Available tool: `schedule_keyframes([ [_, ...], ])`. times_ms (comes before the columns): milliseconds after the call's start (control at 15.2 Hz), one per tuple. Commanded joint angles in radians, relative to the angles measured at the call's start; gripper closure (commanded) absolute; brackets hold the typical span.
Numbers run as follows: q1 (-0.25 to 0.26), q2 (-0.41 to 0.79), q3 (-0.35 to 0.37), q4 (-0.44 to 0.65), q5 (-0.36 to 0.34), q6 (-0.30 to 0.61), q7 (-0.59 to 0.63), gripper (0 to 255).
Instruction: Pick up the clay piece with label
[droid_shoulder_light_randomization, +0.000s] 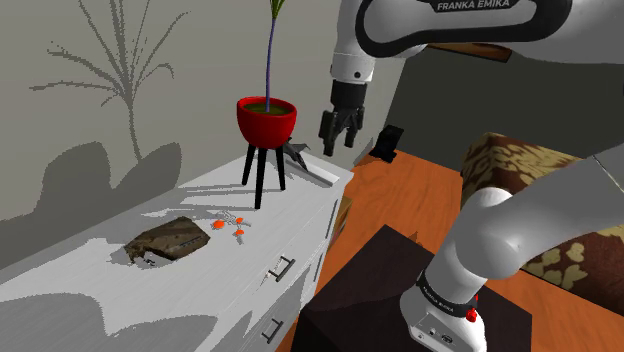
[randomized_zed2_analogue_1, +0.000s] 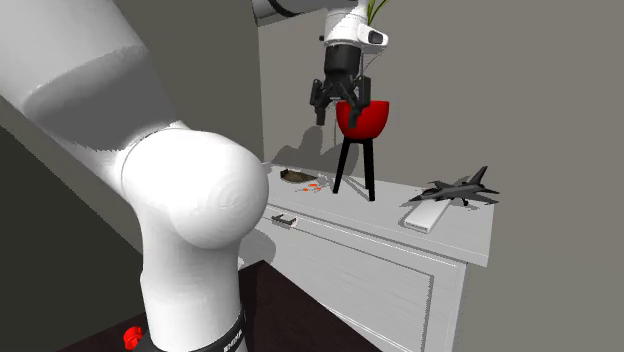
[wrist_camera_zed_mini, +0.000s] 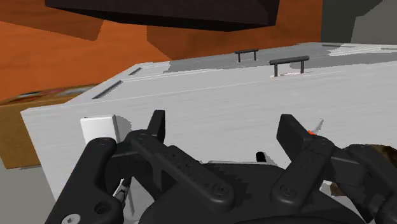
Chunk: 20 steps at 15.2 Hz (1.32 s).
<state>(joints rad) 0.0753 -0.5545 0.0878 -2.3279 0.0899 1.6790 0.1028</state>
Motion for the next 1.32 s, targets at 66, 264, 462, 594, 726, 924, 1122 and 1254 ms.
schedule_keyframes([
  [66,0.028,0.087,0.049,0.038,0.011,0.054,0.024,0],
  [264,0.051,0.174,0.094,0.083,0.012,0.099,0.047,0],
  [462,0.073,0.264,0.137,0.136,0.003,0.139,0.073,0],
  [594,0.087,0.326,0.165,0.176,-0.008,0.162,0.092,0],
  [726,0.101,0.389,0.192,0.219,-0.024,0.182,0.112,0],
  [924,0.125,0.487,0.230,0.291,-0.055,0.205,0.144,0],
  [1122,0.153,0.588,0.262,0.371,-0.097,0.219,0.179,0],
  [1254,0.175,0.658,0.280,0.430,-0.128,0.224,0.202,0],
])
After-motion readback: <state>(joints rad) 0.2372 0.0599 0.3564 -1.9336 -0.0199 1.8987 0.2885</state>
